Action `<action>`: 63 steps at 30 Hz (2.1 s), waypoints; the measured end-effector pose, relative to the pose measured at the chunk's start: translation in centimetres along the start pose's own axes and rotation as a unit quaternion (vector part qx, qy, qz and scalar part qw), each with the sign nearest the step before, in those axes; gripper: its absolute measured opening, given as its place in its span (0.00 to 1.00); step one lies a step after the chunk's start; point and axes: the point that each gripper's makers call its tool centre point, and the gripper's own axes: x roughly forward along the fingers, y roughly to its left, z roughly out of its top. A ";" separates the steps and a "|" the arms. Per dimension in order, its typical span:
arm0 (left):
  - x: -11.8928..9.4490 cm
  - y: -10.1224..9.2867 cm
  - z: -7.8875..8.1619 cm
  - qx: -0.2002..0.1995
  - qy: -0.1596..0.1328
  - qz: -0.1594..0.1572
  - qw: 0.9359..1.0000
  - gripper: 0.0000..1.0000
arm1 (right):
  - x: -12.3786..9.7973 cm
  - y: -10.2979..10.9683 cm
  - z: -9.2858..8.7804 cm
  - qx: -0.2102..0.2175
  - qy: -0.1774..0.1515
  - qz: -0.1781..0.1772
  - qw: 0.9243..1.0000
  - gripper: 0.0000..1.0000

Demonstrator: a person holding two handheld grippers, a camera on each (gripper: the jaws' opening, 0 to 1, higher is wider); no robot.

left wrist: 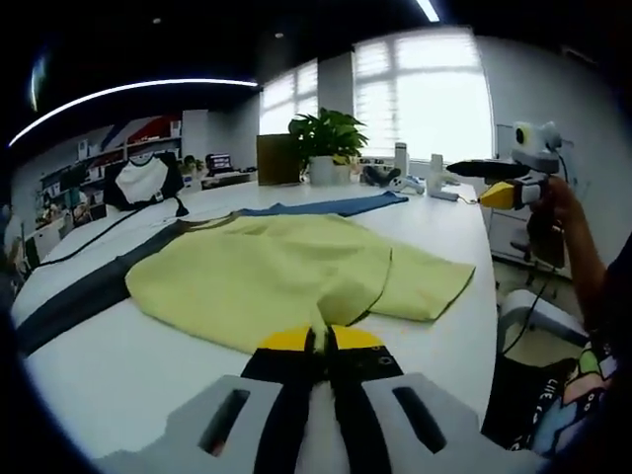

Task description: Fold the garment on the visible template until the final outline fits inside the template.

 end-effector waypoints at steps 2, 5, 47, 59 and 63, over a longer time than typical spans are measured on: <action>-0.2 0.1 0.2 -0.010 -0.007 0.001 1.000 0.06 | 0.0 0.1 -0.1 0.000 0.003 0.002 1.000 1.00; -0.5 0.4 0.2 0.009 -0.006 0.015 1.000 0.06 | 0.0 0.1 -0.4 0.001 0.007 0.003 1.000 1.00; -9.1 2.1 -0.1 -0.056 -0.040 -0.006 0.998 0.06 | 2.8 6.9 -1.4 -0.020 0.041 0.097 0.994 0.96; -10.1 3.2 -1.3 -0.057 -0.021 -0.006 0.998 0.07 | 4.8 9.9 -2.7 -0.001 0.059 0.152 0.987 0.85; -10.2 3.4 -1.4 -0.069 -0.023 -0.009 0.997 0.07 | 5.1 10.8 -3.4 -0.009 0.066 0.167 0.984 0.83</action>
